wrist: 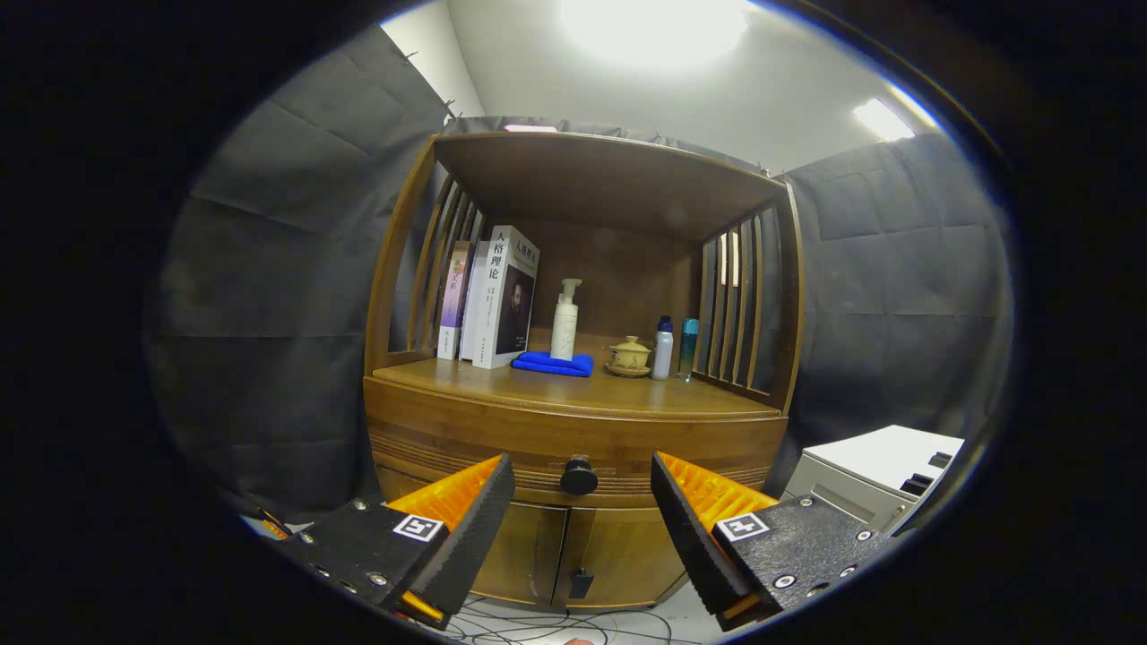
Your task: Pull open the drawer, take out the items inside it, and place them on the countertop above the cabinet.
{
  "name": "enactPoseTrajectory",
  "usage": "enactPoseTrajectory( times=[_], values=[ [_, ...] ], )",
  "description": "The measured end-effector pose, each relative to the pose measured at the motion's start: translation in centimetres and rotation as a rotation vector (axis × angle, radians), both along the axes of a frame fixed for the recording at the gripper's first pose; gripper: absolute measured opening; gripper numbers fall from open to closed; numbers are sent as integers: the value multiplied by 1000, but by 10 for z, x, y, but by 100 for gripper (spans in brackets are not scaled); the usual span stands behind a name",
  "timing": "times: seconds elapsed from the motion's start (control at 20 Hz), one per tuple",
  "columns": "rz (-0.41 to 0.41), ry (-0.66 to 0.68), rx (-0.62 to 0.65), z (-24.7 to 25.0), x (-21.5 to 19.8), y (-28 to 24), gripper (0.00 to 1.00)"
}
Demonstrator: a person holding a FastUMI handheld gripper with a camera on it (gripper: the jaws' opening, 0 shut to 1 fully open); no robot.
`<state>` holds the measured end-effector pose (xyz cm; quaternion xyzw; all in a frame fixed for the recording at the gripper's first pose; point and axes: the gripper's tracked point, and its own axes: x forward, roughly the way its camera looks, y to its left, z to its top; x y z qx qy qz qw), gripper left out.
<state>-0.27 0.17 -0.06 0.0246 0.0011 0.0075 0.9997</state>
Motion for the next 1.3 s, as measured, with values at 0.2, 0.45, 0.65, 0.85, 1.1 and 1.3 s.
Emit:
enactPoseTrajectory(
  times=[0.2, 0.45, 0.65, 0.85, 1.1, 1.3],
  values=[
    [0, -7, 1, 2, 1, 1, 95],
    [-7, -9, 7, 2, 2, -2, 95],
    [-14, -4, 4, 0, 2, -4, 95],
    [-31, 13, 8, -1, 11, -3, 95],
    [-40, 57, 6, -8, 37, 1, 95],
    [-35, 84, 33, -17, 59, 2, 95]
  ],
)
